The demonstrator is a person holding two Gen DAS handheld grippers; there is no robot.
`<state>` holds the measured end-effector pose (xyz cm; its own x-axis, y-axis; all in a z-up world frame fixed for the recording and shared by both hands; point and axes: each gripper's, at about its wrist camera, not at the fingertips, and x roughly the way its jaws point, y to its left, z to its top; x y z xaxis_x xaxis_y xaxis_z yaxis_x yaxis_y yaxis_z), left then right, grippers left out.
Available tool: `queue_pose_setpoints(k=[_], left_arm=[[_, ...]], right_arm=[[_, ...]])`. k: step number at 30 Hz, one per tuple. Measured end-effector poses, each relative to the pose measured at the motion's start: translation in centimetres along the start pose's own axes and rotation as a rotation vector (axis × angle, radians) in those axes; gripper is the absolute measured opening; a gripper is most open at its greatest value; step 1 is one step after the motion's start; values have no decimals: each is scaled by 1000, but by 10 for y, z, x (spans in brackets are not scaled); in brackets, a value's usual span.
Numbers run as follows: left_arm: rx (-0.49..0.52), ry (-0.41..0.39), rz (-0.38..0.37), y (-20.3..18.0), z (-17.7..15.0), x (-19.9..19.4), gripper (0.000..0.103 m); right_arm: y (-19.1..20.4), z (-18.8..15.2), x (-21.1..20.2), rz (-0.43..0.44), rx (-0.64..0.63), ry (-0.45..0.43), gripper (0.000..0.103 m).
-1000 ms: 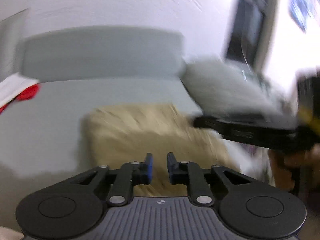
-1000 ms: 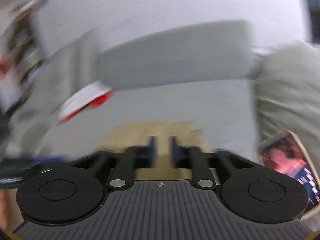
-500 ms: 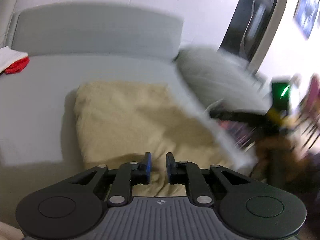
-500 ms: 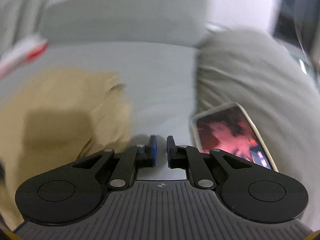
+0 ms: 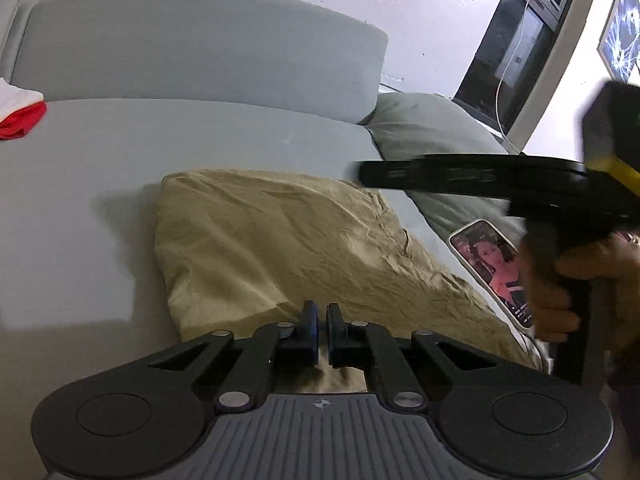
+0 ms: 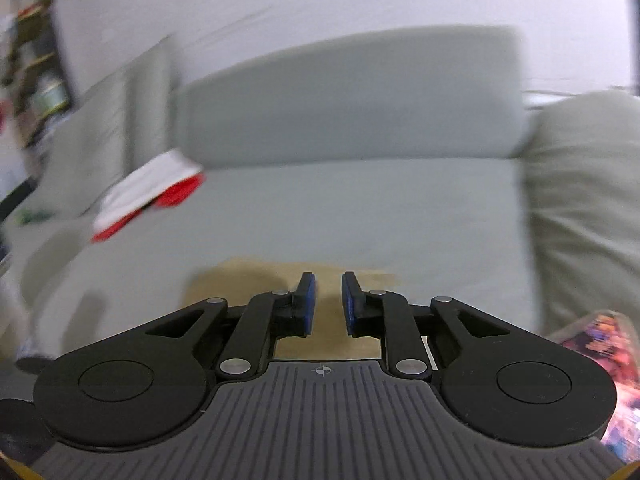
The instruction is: Fold clothes
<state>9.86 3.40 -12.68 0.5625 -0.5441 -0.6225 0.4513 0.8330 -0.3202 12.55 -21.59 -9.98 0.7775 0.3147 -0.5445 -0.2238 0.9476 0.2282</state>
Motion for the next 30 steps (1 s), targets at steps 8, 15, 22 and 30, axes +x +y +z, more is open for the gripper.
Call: queue_pose_setpoints(k=[8,15,22,30], left_arm=[[-20,-3,-38,10,-3,-3,6],[-16,-17,-40,10,-6,-11,6],[-192,-216,-155,39,4,-51,64],[-425,-83,-29,78,-3,-36,60]], right_arm=[[31,-3,84,195,-125,179,14],[-67,6,87,-338,275,113,4],[-87,-11,18,-176,492,67,71],[-115,-60,-39,130,641,257,72]])
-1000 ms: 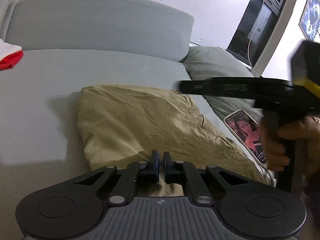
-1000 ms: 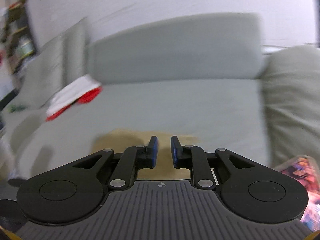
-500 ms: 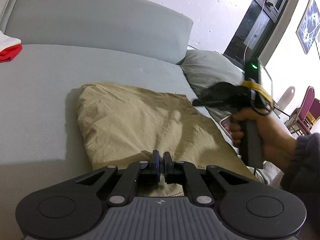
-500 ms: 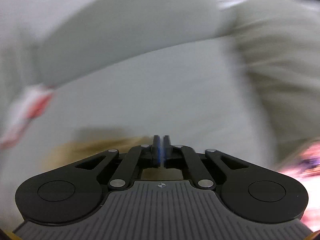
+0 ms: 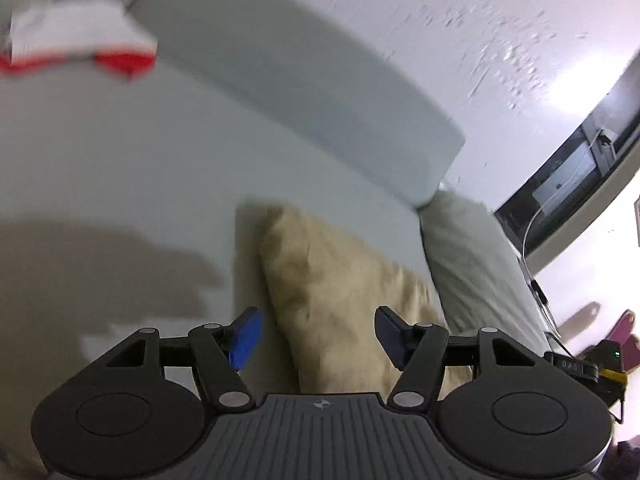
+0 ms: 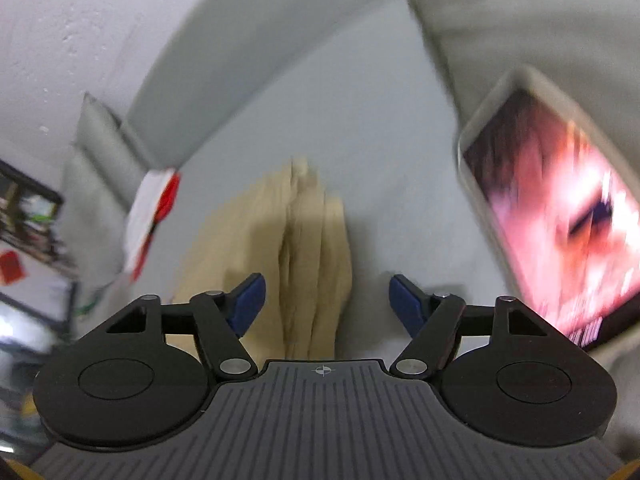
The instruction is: Fold clothes
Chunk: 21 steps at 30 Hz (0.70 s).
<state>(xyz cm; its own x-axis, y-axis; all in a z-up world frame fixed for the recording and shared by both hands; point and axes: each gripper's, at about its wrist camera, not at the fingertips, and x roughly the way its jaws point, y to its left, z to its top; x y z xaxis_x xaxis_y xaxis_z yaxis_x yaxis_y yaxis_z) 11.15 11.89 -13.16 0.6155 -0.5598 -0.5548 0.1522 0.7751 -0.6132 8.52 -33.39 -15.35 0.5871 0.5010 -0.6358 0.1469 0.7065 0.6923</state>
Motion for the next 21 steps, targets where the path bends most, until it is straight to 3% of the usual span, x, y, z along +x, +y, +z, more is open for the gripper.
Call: queue_pose_setpoints(k=[7,10,15,18,21], left_arm=[[51,94,-7,-13,-1,41,59],[63,95,-8,-20,-3,54,60],[40,79,18,-20,-8,60,58],[105,39,51,-31,-12,55,41],[239,-25,64,-53,-23,36,30]], right_arm=[[-10,5,29,126,55,117,70],[-4,6,48,121,31,79,58],[24,-1,69,61,-110,-16,55],[52,-13,74,-42,-238,-73,22],[79,-28,67,-130,-368,-135,13]])
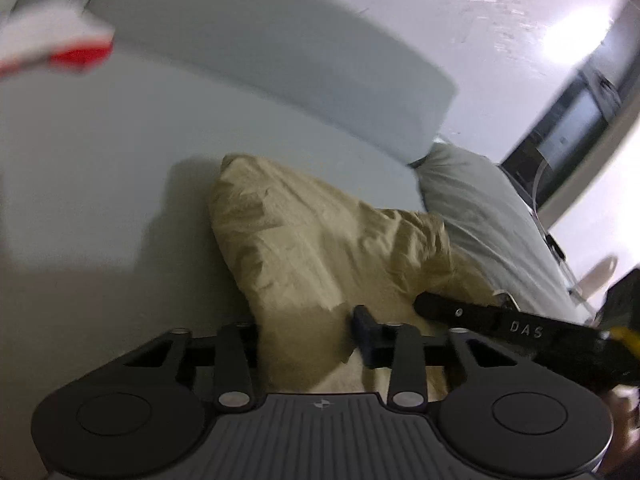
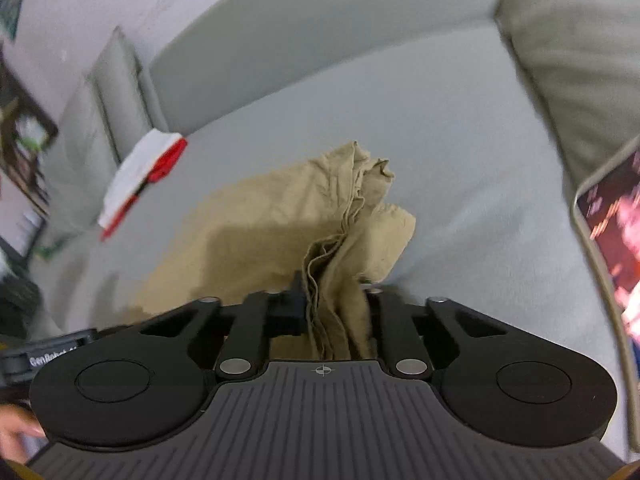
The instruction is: Fold clothes
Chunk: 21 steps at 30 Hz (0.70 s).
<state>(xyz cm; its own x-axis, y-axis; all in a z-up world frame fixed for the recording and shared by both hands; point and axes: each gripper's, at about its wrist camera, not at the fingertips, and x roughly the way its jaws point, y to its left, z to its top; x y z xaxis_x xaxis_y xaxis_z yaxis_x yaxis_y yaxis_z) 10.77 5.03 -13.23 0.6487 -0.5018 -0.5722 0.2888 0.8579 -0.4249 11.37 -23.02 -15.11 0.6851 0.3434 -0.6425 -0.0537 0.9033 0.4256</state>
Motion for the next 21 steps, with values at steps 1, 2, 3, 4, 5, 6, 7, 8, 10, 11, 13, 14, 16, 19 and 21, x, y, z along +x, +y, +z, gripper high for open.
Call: queue_pose_setpoints(k=[1,2,3,4,5,6,7,8,10,11,13,14,16,19,21], left_arm=[[61,-14,5,-10,-3,-10,29],[131,-25,7,-22,-7,-20,29],[195,-37,3,-34,-11,-31,28],[232,-43,-13,-44,-14,-41,28],[254,-45,-35,-53,-17,-49,28],[273,-40,-59,-63,-19,-52,28],[290,-30,-83,-73,-19,-51,28],[307,-20,-107,-84,-19,-50,28],[344,0,-153,-105,-18,-43,28],[364,12,-174,-117,-16,-32,28],[392,26,-210,-147,-6,-8,28],[406,26,-226,-161,-1,4,27],[439,18,-257,-190,9,25,27],[427,18,-276,-223,20,64,40],[403,77,-200,-231,16,101,54]], right_arm=[[10,-2,-9,-19,-47,-24,12],[18,-4,-19,-35,-85,-46,12],[20,-10,-33,-35,-73,-62,12],[22,-15,-47,-34,-62,-77,11],[24,-21,-61,-33,-50,-92,11],[26,-26,-76,-32,-35,-107,11],[22,-33,-91,-30,0,-124,11],[17,-40,-106,-31,33,-142,11],[4,-50,-134,-46,106,-174,11],[-3,-53,-146,-61,141,-188,11],[-16,-49,-164,-123,166,-224,11],[-23,-47,-173,-155,177,-243,11],[-39,-37,-188,-228,186,-300,11],[-68,-15,-205,-315,237,-375,11],[-93,1,-208,-368,260,-420,16]])
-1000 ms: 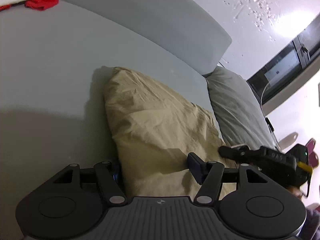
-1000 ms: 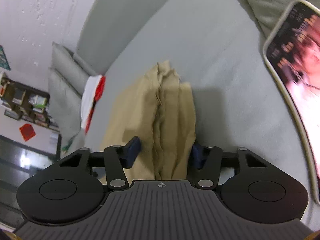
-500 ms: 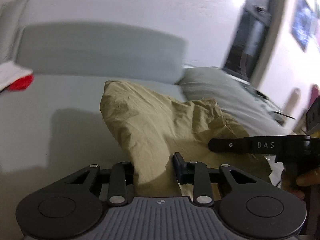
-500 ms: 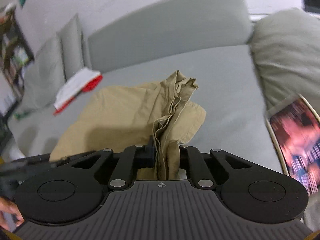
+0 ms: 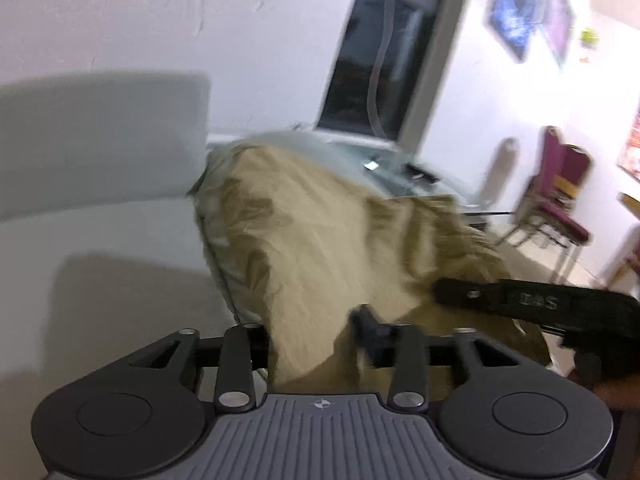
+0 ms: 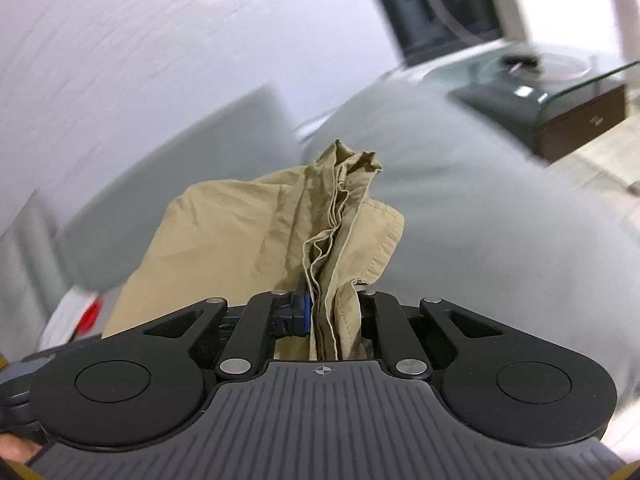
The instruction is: Fold clothes
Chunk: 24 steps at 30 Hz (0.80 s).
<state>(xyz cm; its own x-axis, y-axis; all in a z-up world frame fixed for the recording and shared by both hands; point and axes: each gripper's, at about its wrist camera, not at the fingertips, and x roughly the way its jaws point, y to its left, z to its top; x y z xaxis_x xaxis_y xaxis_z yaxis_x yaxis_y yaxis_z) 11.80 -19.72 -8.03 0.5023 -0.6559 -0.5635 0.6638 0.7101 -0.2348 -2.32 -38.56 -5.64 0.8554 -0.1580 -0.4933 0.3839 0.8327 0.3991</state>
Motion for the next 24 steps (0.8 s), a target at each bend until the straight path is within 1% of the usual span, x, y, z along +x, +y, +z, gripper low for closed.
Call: queue_pose_setpoints(k=[1,2,3,4,5,6,7,9,11,12,13,14,15,16,17,18,20,22,23,24], left_arm=[[-9,55,44,0,-4,16,51],[-5,105,92,0,-10,29,45],[7,124,123,-1,-18,33,44],[16,120,139,-1,-27,31,45],[14,99,138,0,-35,24,49],[2,63,124,2,-44,13,52],[-4,31,116,0,-50,4,53],[-6,-30,109,-7,-58,-13,51],[10,-86,92,-16,-64,-28,47],[46,-101,69,-26,-66,-33,47],[86,-100,50,-37,-67,-35,44],[128,-66,38,-47,-68,-32,37],[161,-3,37,-55,-71,-25,33],[172,70,42,-58,-75,-16,29],[172,147,48,-60,-78,-8,29],[167,192,50,-60,-81,-6,29],[146,225,49,-60,-79,-17,30],[99,254,50,-60,-73,-33,30],[75,268,51,-59,-70,-41,36],[52,268,59,-60,-67,-51,39]], right_arm=[[-9,5,12,-33,-1,-7,33],[-19,9,24,-75,-3,-9,44],[-28,10,41,-159,-6,13,57],[-39,9,52,-220,-9,44,54],[-49,7,56,-234,-16,66,53],[-57,4,50,-181,-25,44,55],[-57,2,40,-184,-29,19,61],[-54,-2,20,-213,-44,-25,65],[-45,-9,-4,-170,-80,-69,63],[-40,-12,-14,-149,-102,-84,51],[-28,-16,-15,-128,-148,-57,32],[-16,-21,-16,-108,-193,-26,25],[-3,-29,-12,-96,-229,25,23],[3,-37,-6,-93,-238,72,22],[5,-45,0,-108,-234,121,22],[6,-52,7,-124,-230,170,22],[1,-62,16,-166,-197,257,22],[0,-65,8,-156,-122,329,25],[0,-65,1,-144,-94,358,25],[2,-62,-7,-134,-92,368,26]])
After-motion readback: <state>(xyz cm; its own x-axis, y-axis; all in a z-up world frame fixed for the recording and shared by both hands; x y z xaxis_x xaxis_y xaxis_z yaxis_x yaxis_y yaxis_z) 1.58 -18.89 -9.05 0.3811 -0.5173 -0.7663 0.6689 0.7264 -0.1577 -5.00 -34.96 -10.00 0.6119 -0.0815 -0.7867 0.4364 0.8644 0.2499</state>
